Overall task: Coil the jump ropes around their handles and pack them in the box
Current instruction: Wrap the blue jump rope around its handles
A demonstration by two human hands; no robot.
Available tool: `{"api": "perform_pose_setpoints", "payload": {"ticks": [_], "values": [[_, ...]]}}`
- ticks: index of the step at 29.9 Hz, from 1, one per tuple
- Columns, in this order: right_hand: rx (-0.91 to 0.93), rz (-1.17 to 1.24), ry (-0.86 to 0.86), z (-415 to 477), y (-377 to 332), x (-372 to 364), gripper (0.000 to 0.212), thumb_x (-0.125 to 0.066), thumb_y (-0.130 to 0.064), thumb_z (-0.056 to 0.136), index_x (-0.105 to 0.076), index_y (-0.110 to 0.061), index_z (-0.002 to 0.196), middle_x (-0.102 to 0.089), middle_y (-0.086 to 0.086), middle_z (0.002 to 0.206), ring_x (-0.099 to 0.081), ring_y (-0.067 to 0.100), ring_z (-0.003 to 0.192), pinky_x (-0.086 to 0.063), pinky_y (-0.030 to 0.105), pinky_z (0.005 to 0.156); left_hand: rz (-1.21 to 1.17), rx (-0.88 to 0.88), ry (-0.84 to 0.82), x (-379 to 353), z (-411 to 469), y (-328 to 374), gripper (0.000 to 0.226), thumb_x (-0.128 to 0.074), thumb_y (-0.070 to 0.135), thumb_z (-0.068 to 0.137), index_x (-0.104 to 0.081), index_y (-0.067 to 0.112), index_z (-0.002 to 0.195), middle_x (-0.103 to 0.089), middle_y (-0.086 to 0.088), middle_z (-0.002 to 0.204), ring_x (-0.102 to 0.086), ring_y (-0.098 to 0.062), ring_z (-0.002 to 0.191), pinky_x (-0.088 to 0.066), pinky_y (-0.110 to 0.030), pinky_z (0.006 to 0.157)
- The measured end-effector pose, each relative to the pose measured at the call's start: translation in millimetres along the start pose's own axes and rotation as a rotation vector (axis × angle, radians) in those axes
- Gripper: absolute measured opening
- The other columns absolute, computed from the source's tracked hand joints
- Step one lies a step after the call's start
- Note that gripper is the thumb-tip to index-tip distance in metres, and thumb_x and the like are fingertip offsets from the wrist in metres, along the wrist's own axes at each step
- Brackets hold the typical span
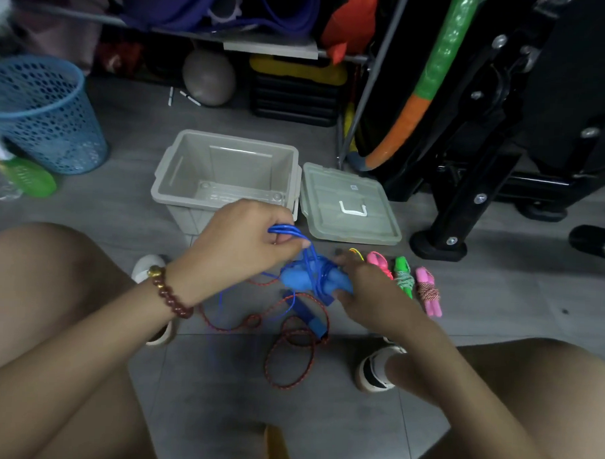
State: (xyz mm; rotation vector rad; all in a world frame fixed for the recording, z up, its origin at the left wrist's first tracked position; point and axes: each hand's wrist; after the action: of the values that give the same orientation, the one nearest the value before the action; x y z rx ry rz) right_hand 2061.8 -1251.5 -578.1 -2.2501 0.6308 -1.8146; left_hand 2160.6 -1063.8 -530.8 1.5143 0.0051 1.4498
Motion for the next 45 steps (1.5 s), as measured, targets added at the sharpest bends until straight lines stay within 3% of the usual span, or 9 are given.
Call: {"api": "perform_pose_setpoints", "payload": {"ticks": [6, 11, 19, 22, 25, 29, 36, 40, 45], "values": [[0.215, 0.083, -0.131, -4.0, -22.5, -13.3, 0.043, -0.065, -0.013, 0.084, -0.036, -0.008, 0.116, -0.056, 0.009, 0.123, -0.053, 0.024, 0.114, -0.041, 0.033, 0.090, 0.193, -0.105, 0.047, 4.9, -0.1, 1.8, 0.040, -0.063, 0.056, 0.073, -0.060, 0.017, 0.064, -0.052, 0.007, 0.051, -0.058, -0.017, 0.059, -0.043, -0.031, 0.056], [0.375, 0.118, -0.173, -13.1, -36.5, -11.7, 0.041, -0.064, -0.015, 0.086, -0.034, -0.010, 0.112, -0.062, 0.002, 0.122, -0.055, 0.019, 0.111, -0.043, 0.032, 0.086, 0.216, -0.023, 0.059, 7.3, 7.6, -8.5, 0.035, -0.070, 0.049, 0.073, -0.049, 0.024, 0.059, -0.039, 0.011, 0.046, -0.042, -0.013, 0.057, -0.026, -0.017, 0.049], [0.412, 0.384, -0.203, -22.4, -37.6, 10.7, 0.050, -0.066, -0.015, 0.084, -0.025, -0.031, 0.107, -0.066, -0.007, 0.111, -0.058, 0.012, 0.106, -0.045, 0.038, 0.092, 0.057, 0.100, -0.032, 3.0, 23.3, -37.9, 0.048, -0.068, 0.065, 0.062, -0.060, 0.018, 0.060, -0.046, 0.001, 0.047, -0.041, -0.009, 0.049, -0.036, -0.030, 0.054], [0.426, 0.546, -0.194, -28.7, -39.4, 18.1, 0.056, -0.065, -0.014, 0.083, -0.026, -0.034, 0.120, -0.067, -0.005, 0.106, -0.060, 0.017, 0.104, -0.048, 0.042, 0.091, -0.167, 0.080, -0.147, 2.9, 29.0, -44.8, 0.045, -0.067, 0.067, 0.059, -0.066, 0.021, 0.063, -0.053, 0.001, 0.053, -0.043, -0.007, 0.053, -0.039, -0.030, 0.056], [0.438, 0.763, -0.139, -33.1, -37.7, 30.4, 0.054, -0.065, -0.006, 0.081, -0.037, -0.026, 0.122, -0.066, -0.002, 0.109, -0.064, 0.014, 0.100, -0.052, 0.031, 0.084, -0.484, 0.044, -0.191, 1.0, 31.5, -42.6, 0.011, -0.075, 0.030, 0.074, -0.067, 0.031, 0.066, -0.058, 0.010, 0.056, -0.046, 0.003, 0.057, -0.038, -0.017, 0.056], [0.433, 1.007, -0.014, -36.7, -30.6, 47.0, 0.044, -0.061, 0.005, 0.078, -0.047, -0.017, 0.114, -0.069, -0.011, 0.101, -0.064, 0.002, 0.087, -0.050, 0.015, 0.073, -0.697, -0.026, -0.208, -7.7, 22.3, -31.5, 0.010, -0.055, 0.003, 0.082, -0.062, 0.010, 0.085, -0.063, 0.011, 0.071, -0.054, 0.000, 0.071, -0.043, -0.013, 0.066], [0.271, 1.281, 0.253, -23.8, -20.7, 51.5, 0.040, -0.060, -0.004, 0.078, -0.047, -0.009, 0.116, -0.064, 0.008, 0.072, -0.054, 0.021, 0.056, -0.046, 0.025, 0.052, -0.562, 0.148, -0.379, -38.5, 11.4, -20.1, 0.031, -0.039, 0.040, 0.092, -0.049, 0.020, 0.070, -0.048, 0.009, 0.064, -0.042, -0.002, 0.057, -0.036, -0.018, 0.058], [0.135, 1.418, 0.320, -16.6, -15.1, 50.2, 0.045, -0.067, -0.004, 0.077, -0.048, -0.006, 0.118, -0.066, 0.010, 0.080, -0.056, 0.019, 0.056, -0.045, 0.027, 0.049, -0.564, 0.151, -0.364, -41.5, 7.2, -9.3, 0.012, -0.048, 0.021, 0.097, -0.045, 0.014, 0.088, -0.041, 0.007, 0.065, -0.037, 0.004, 0.049, -0.031, -0.016, 0.051], [0.101, 1.048, 0.357, -18.3, -9.5, 49.9, 0.039, -0.059, 0.004, 0.086, -0.043, -0.015, 0.116, -0.066, 0.004, 0.069, -0.058, 0.013, 0.053, -0.049, 0.023, 0.050, -0.425, -0.029, -0.289, -33.6, 5.4, -1.5, 0.029, -0.045, 0.035, 0.090, -0.044, 0.023, 0.064, -0.040, 0.011, 0.057, -0.036, -0.001, 0.056, -0.031, -0.023, 0.057]]}}
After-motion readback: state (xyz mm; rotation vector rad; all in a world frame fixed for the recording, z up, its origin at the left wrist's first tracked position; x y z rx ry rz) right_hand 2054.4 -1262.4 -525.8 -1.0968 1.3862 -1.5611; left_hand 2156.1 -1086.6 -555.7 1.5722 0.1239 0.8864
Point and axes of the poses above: each hand's wrist, its own z-axis towards the middle knuckle, its own x-axis out of the back of the hand, y = z × x
